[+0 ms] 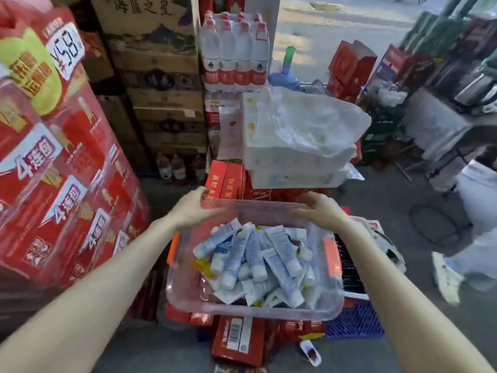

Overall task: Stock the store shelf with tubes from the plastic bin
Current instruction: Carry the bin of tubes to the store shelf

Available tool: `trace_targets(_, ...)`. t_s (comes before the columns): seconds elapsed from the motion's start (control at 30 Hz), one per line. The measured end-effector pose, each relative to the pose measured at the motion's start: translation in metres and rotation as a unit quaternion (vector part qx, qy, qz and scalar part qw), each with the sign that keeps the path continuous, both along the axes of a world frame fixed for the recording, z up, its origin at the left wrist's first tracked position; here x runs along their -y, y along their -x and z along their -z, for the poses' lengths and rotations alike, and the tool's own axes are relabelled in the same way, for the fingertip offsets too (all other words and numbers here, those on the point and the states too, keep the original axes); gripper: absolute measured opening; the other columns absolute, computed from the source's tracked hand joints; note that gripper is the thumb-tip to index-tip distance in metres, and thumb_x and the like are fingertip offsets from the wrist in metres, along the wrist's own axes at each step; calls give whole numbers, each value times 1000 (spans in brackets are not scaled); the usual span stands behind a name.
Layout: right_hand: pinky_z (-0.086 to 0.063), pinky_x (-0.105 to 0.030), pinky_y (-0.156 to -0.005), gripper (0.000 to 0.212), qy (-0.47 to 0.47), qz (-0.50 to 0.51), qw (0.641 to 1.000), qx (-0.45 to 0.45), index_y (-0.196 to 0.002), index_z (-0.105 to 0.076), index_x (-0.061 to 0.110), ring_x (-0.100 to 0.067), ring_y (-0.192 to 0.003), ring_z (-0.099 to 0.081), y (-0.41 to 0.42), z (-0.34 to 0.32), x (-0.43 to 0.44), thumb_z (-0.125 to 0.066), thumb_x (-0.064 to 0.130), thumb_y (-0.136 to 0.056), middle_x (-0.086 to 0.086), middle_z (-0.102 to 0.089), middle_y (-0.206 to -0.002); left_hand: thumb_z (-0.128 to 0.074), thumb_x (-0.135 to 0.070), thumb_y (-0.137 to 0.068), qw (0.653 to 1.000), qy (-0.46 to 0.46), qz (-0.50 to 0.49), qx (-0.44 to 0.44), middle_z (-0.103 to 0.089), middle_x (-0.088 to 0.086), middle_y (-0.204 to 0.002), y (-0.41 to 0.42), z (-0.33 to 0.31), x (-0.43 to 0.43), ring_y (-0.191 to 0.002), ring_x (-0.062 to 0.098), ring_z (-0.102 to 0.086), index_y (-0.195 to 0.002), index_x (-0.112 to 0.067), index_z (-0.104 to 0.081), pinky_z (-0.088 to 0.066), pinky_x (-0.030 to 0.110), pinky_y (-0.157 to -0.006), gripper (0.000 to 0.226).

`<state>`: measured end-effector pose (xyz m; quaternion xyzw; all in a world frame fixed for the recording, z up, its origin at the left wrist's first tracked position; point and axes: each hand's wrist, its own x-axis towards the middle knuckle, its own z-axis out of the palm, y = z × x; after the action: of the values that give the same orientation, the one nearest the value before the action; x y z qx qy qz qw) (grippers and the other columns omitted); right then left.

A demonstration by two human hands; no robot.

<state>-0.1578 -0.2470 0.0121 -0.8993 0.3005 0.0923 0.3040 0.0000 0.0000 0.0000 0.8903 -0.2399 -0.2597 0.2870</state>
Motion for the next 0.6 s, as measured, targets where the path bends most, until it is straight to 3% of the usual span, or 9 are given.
trace_targets(0.07,-40,-30,-91,66,-7,33,999,4,-135,-45,10,-24,-121,-49,6,11,-4,-67,39,-81,-7,-52,-132,-67,-75,-49,999,1,-33,2,-52,3,-125,0,16,-9,-116,21,-51,-131,-13,-45,-42,32,-96,105)
trace_targets(0.13,-37,-29,-95,68,-30,57,998,26,-138,-40,8,-19,-123,-45,22,29,-7,-69,33,-81,-2,-47,-134,-60,-80,-38,997,-15,-74,5,-44,9,-136,4,42,-23,-126,29,-43,-137,-17,-37,-40,44,-103,120)
trace_targets(0.23,-31,-42,-110,92,-33,109,993,3,-147,-22,12,-28,-137,-30,38,52,-8,-71,46,-77,-9,-30,-151,-71,-64,-63,990,-67,-126,-5,-16,14,-154,8,79,-39,-141,31,-18,-148,-11,-14,-24,49,-113,115)
trace_targets(0.3,-24,-44,-113,98,2,134,991,1,-147,-17,9,-31,-138,-25,46,65,-7,-70,49,-75,-13,-27,-150,-71,-59,-69,983,-78,-168,-1,-10,14,-156,11,94,-47,-143,30,-13,-149,-11,-7,-21,48,-114,113)
trace_targets(0.6,-24,-39,-112,105,-110,276,955,16,-149,2,5,-27,-142,-22,76,100,-7,-69,41,-80,-13,-16,-156,-70,-42,-79,965,-12,-249,-81,-27,19,-150,23,117,-57,-136,35,-30,-148,-3,-10,-30,43,-107,99)
